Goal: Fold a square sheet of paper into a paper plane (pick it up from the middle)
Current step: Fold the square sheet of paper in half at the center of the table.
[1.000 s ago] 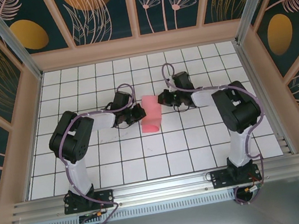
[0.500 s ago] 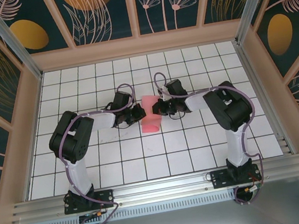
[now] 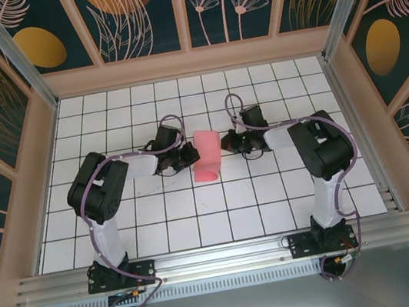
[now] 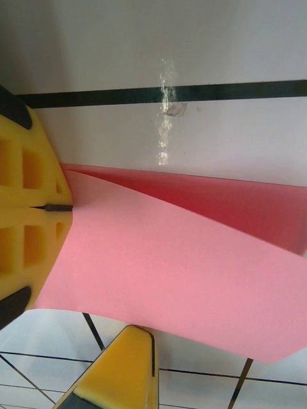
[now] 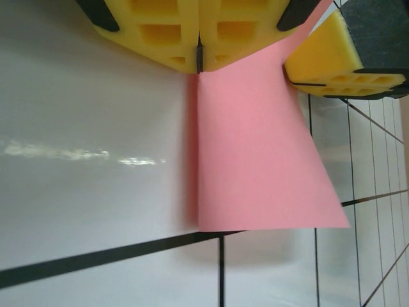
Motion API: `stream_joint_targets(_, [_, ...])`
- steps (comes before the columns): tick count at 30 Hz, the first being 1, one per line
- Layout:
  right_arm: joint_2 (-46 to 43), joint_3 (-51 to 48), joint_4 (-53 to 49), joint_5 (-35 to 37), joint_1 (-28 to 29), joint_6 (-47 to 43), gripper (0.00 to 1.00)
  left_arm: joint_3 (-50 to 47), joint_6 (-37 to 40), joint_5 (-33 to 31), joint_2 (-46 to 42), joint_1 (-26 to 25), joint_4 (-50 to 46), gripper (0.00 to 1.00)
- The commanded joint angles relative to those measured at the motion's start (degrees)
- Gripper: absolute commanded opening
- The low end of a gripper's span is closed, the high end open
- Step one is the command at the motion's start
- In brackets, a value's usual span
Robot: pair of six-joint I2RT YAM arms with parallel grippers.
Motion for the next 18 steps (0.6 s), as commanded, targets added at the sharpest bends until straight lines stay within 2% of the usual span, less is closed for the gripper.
stream_joint_targets(1, [-3.7,2.7,2.0,-0.7,1.9,-0.2,0.0,-4.4,1.5,-9.7,5.2,0.7,-15.2,0.0])
stream_joint_targets(9, [4.1,8.7,1.3,-2.9,3.3,-0.2,0.0,-4.4,1.5,-9.5,5.3,0.7,-15.2,0.0])
stream_joint_targets(18, [8.8,11.0,1.2,-1.3,1.8,-0.3,0.0,-4.7,1.7,-9.4,5.4,0.7,-14.9,0.0])
